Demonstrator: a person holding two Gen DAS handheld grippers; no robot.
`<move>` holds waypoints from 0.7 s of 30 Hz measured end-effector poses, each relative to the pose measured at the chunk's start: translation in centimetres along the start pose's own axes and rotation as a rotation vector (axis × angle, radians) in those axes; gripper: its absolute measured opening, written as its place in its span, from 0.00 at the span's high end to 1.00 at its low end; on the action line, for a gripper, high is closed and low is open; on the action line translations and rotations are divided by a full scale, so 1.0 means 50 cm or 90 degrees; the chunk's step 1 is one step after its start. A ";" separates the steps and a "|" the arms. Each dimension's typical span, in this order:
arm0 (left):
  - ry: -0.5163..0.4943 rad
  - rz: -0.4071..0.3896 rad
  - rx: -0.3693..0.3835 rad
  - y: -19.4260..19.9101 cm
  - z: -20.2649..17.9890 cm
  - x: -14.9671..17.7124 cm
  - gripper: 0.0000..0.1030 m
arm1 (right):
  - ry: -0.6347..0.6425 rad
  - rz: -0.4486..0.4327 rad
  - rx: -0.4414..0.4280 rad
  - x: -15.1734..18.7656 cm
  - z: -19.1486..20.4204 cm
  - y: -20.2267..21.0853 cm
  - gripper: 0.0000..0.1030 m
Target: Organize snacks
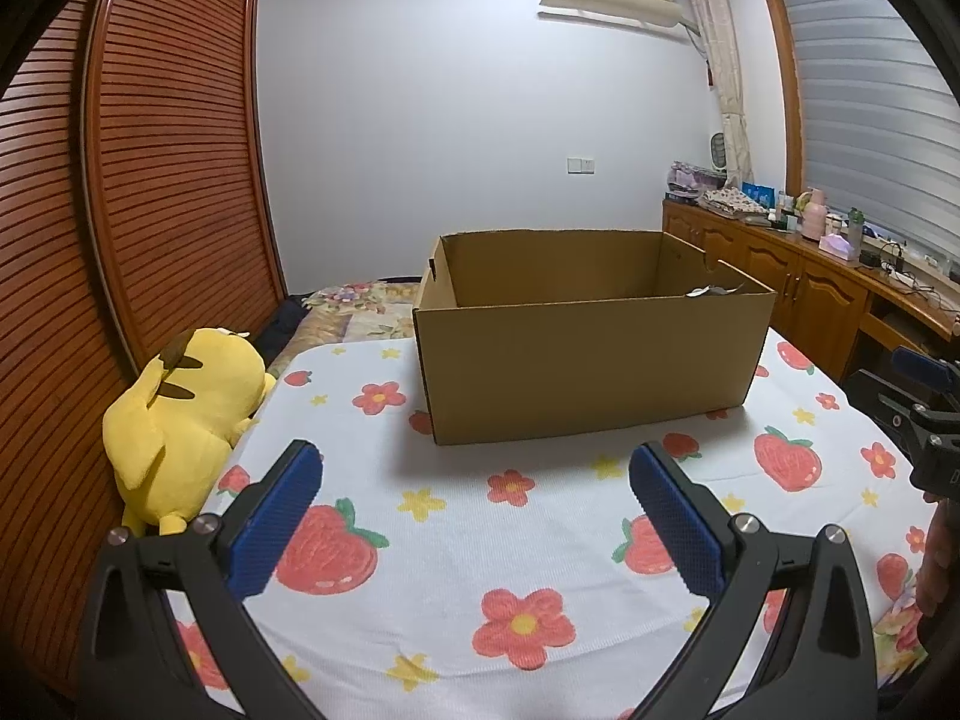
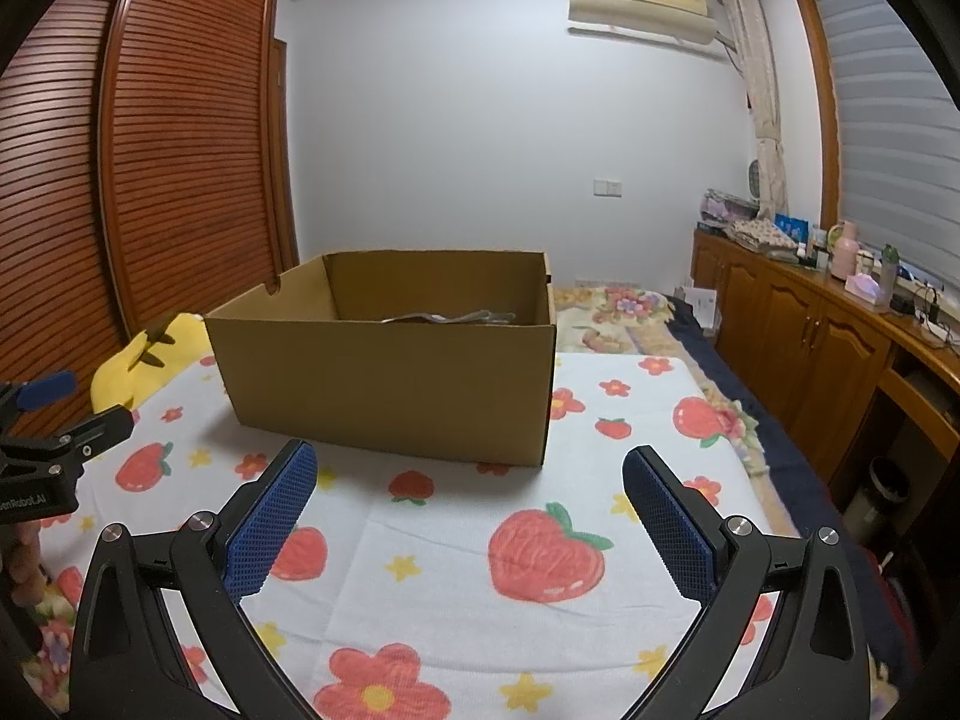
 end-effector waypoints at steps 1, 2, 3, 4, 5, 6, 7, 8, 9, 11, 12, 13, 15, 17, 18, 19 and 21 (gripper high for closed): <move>0.000 -0.001 0.000 0.001 0.000 0.000 0.00 | 0.000 0.000 0.000 0.000 0.001 0.001 0.00; 0.000 -0.001 -0.001 0.001 0.000 -0.001 0.00 | 0.000 -0.001 0.000 0.000 0.000 0.001 0.00; -0.001 -0.002 -0.001 0.002 0.000 -0.002 0.00 | 0.000 -0.001 0.000 -0.001 0.001 0.001 0.00; -0.001 -0.002 -0.001 0.002 -0.001 -0.002 0.00 | 0.000 -0.001 0.000 -0.001 0.001 0.001 0.00; -0.001 -0.002 -0.001 0.003 -0.001 -0.002 0.00 | 0.000 -0.001 0.000 -0.001 0.000 0.001 0.00; 0.000 -0.002 0.000 0.002 -0.001 -0.003 0.00 | 0.000 -0.002 0.000 -0.001 0.001 0.002 0.00; 0.000 -0.002 -0.001 0.002 -0.001 -0.002 0.00 | 0.000 -0.002 0.000 -0.001 0.001 0.002 0.00; 0.000 -0.002 -0.001 0.002 -0.001 -0.002 0.00 | 0.000 -0.002 0.000 -0.001 0.001 0.001 0.00; -0.001 -0.002 -0.001 0.002 -0.002 -0.003 0.00 | 0.000 -0.002 0.000 -0.001 0.001 0.002 0.00; -0.001 -0.004 -0.001 0.003 -0.001 -0.003 0.00 | 0.000 -0.001 0.000 -0.001 0.001 0.001 0.00; -0.001 -0.004 -0.001 0.004 -0.001 -0.003 0.00 | 0.000 -0.002 0.000 -0.001 0.001 0.002 0.00; -0.001 -0.004 0.000 0.004 -0.002 -0.003 0.00 | 0.000 -0.001 0.001 -0.001 0.000 0.002 0.00; -0.001 -0.004 0.000 0.004 -0.002 -0.004 0.00 | 0.000 -0.001 0.000 -0.001 0.001 0.001 0.00; 0.000 -0.003 0.002 0.004 -0.003 -0.004 0.00 | 0.000 -0.001 0.001 -0.001 0.000 0.002 0.00; 0.001 -0.003 0.003 0.005 -0.003 -0.004 0.00 | 0.000 -0.001 0.001 -0.001 0.001 0.002 0.00; 0.001 -0.004 0.003 0.006 -0.003 -0.005 0.00 | -0.001 -0.002 0.000 -0.001 0.001 0.002 0.00; -0.001 -0.005 0.003 0.008 -0.003 -0.006 0.00 | -0.001 -0.002 0.001 -0.001 0.001 0.001 0.00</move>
Point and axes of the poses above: each gripper's, at about its wrist camera, not at the fingertips, and y roughly against the way its jaws point, z to its left, x to its underside, the point moved 10 cm from there along -y, roughly the way its jaws point, and after that the axes turned 4 degrees about -x, right-handed, at the moved point
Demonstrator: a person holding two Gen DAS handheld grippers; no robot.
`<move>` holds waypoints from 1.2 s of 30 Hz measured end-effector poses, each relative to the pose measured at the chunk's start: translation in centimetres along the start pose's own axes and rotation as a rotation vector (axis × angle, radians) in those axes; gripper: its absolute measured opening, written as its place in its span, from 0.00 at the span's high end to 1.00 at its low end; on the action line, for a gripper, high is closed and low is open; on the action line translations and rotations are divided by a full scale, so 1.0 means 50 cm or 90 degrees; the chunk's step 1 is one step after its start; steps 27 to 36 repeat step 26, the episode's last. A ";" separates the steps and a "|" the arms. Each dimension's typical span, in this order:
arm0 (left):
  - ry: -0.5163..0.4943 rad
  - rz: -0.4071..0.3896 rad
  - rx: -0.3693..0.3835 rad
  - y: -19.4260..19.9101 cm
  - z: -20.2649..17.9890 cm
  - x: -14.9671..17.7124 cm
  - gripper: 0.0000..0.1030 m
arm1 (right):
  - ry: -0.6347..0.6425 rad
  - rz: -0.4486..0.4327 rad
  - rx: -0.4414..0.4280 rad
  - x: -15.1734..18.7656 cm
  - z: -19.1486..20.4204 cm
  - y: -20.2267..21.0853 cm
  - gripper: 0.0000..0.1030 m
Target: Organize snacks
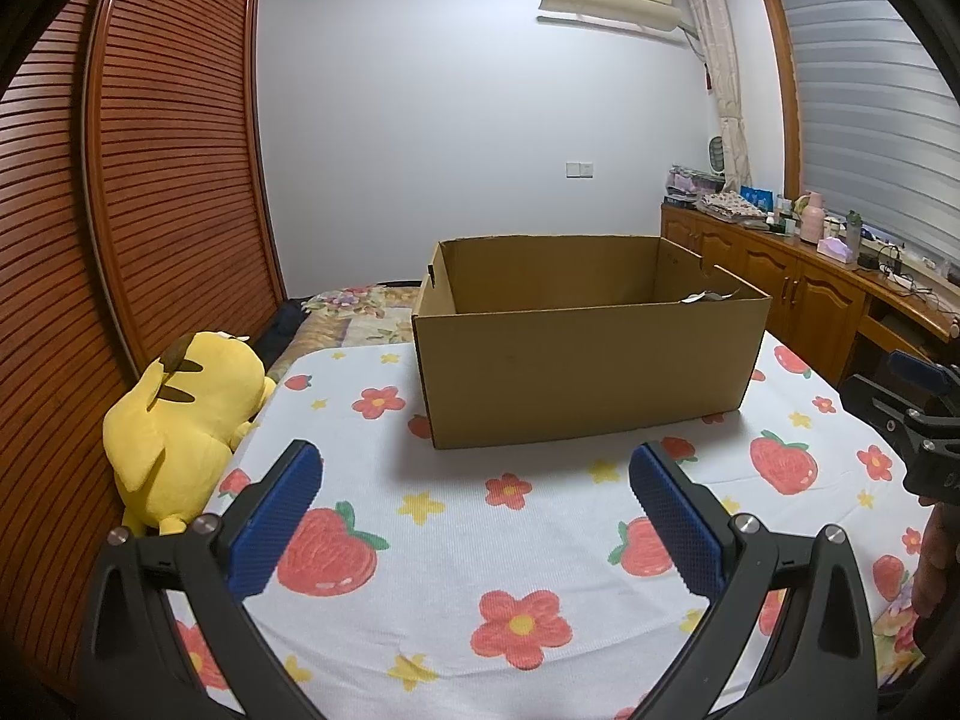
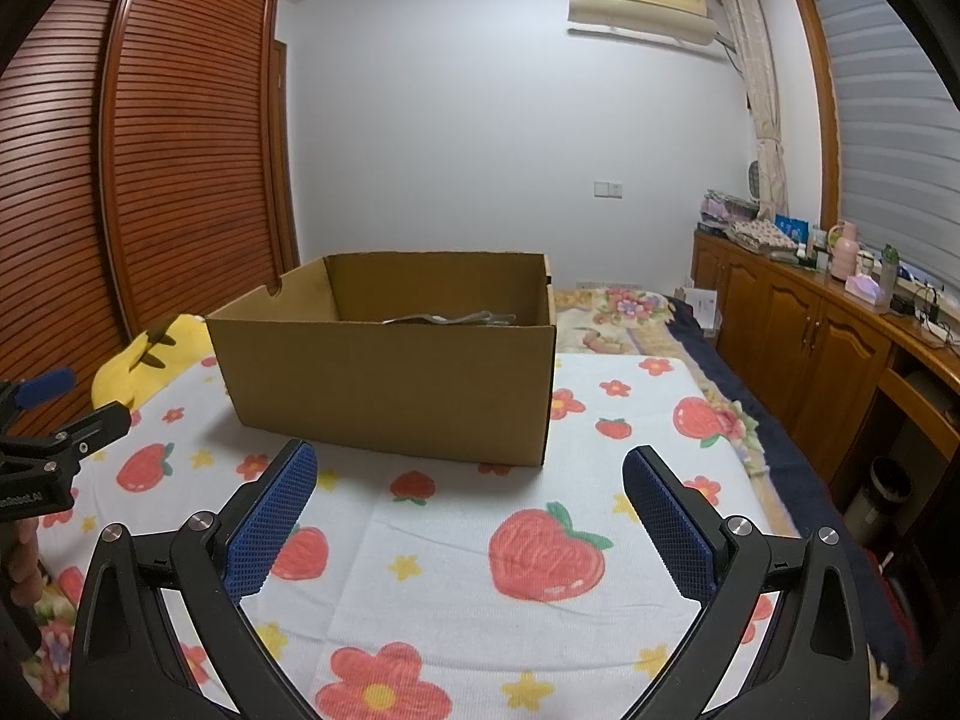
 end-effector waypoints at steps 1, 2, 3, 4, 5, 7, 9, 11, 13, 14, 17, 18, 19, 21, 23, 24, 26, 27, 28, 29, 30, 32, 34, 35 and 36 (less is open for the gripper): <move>-0.001 0.000 0.000 0.000 0.000 0.000 0.00 | 0.000 0.000 0.000 0.000 0.000 0.000 0.00; -0.001 -0.001 0.000 0.001 -0.001 -0.001 0.00 | 0.000 0.000 0.000 0.000 0.000 0.000 0.00; -0.001 -0.002 -0.001 0.002 -0.001 -0.001 0.00 | 0.001 0.000 0.000 0.001 0.000 0.000 0.00; -0.002 -0.002 -0.001 0.002 -0.001 -0.001 0.00 | 0.000 0.000 0.000 0.001 0.000 0.000 0.00; -0.002 -0.003 -0.001 0.003 -0.002 -0.002 0.00 | 0.000 0.000 -0.001 0.000 0.000 0.000 0.00; -0.002 -0.004 -0.002 0.003 -0.002 -0.003 0.00 | 0.001 0.000 -0.001 0.000 0.000 0.000 0.00; -0.002 -0.005 -0.003 0.004 -0.001 -0.004 0.00 | 0.000 0.000 0.000 0.001 -0.001 0.000 0.00; -0.003 -0.004 -0.003 0.003 -0.001 -0.004 0.00 | 0.000 0.000 0.000 0.000 0.000 0.000 0.00; -0.003 -0.005 -0.003 0.004 -0.001 -0.004 0.00 | 0.001 0.000 0.000 0.000 0.000 0.000 0.00; -0.003 -0.005 -0.003 0.004 -0.001 -0.005 0.00 | 0.000 0.000 0.000 0.001 -0.001 0.000 0.00; -0.004 -0.007 -0.004 0.004 -0.001 -0.006 0.00 | 0.000 -0.001 0.000 -0.001 0.000 0.002 0.00; -0.004 -0.007 -0.004 0.004 -0.001 -0.006 0.00 | 0.000 -0.001 0.000 -0.001 0.000 0.002 0.00; -0.004 -0.007 -0.004 0.004 0.000 -0.006 0.00 | 0.000 -0.001 0.000 -0.001 0.001 0.002 0.00; -0.004 -0.006 -0.005 0.003 0.000 -0.006 0.00 | 0.000 -0.001 0.000 -0.001 0.000 0.002 0.00; -0.004 -0.007 -0.005 0.004 0.001 -0.006 0.00 | 0.000 -0.001 0.000 0.000 0.000 0.002 0.00; -0.003 -0.006 -0.005 0.004 0.001 -0.006 0.00 | 0.001 -0.002 0.000 -0.001 0.000 0.002 0.00; -0.003 -0.007 -0.006 0.005 0.002 -0.006 0.00 | 0.000 -0.001 0.001 -0.001 0.000 0.001 0.00; -0.003 -0.007 -0.006 0.005 0.002 -0.006 0.00 | 0.000 -0.001 0.001 -0.001 0.000 0.001 0.00; -0.003 -0.007 -0.006 0.005 0.002 -0.006 0.00 | 0.000 -0.001 0.001 -0.001 0.000 0.001 0.00; -0.003 -0.007 -0.006 0.005 0.002 -0.006 0.00 | 0.000 -0.001 0.001 -0.001 0.000 0.001 0.00; -0.003 -0.007 -0.006 0.005 0.002 -0.006 0.00 | 0.000 -0.001 0.001 -0.001 0.000 0.001 0.00; -0.003 -0.007 -0.006 0.005 0.002 -0.006 0.00 | 0.000 -0.001 0.001 -0.001 0.000 0.001 0.00; -0.003 -0.007 -0.006 0.005 0.002 -0.006 0.00 | 0.000 -0.001 0.001 -0.001 0.000 0.001 0.00; -0.003 -0.007 -0.006 0.005 0.002 -0.006 0.00 | 0.000 -0.001 0.001 -0.001 0.000 0.001 0.00; -0.003 -0.007 -0.006 0.005 0.002 -0.006 0.00 | 0.000 -0.001 0.001 -0.001 0.000 0.001 0.00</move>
Point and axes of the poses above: each gripper's, at about its wrist camera, not at the fingertips, and y roughly against the way its jaws point, z to its left, x to its underside, the point moved 10 cm from there along -y, roughly the way its jaws point, and after that the axes turned 4 degrees about -x, right-handed, at the moved point
